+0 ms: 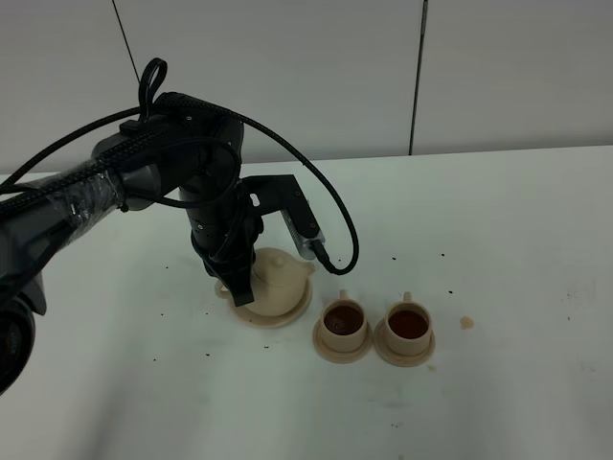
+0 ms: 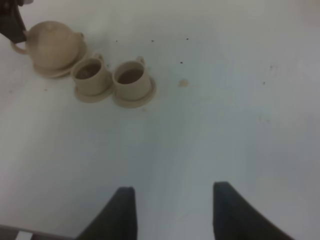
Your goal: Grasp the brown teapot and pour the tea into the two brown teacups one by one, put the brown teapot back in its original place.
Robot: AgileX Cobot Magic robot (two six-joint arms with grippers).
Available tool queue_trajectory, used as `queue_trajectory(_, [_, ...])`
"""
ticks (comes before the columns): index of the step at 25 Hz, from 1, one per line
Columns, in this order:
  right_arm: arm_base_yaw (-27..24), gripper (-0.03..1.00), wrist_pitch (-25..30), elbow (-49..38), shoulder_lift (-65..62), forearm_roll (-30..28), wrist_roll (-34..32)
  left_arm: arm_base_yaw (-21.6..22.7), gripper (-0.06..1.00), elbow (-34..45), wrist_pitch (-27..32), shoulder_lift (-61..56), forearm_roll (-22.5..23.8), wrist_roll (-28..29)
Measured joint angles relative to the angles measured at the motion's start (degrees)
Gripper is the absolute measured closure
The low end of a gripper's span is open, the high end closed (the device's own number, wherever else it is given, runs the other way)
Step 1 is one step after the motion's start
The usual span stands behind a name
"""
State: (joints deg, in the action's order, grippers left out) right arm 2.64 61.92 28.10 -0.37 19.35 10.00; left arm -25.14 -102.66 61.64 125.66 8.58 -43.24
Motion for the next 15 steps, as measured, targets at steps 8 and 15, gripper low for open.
queue_trajectory(8, [0.0,0.62,0.0,0.0,0.0,0.0,0.0,0.5,0.77,0.0,0.0,0.0,0.1,0.0])
queue_trajectory(15, [0.0,0.62,0.0,0.0,0.0,0.0,0.0,0.6,0.77,0.0,0.0,0.5,0.2,0.0])
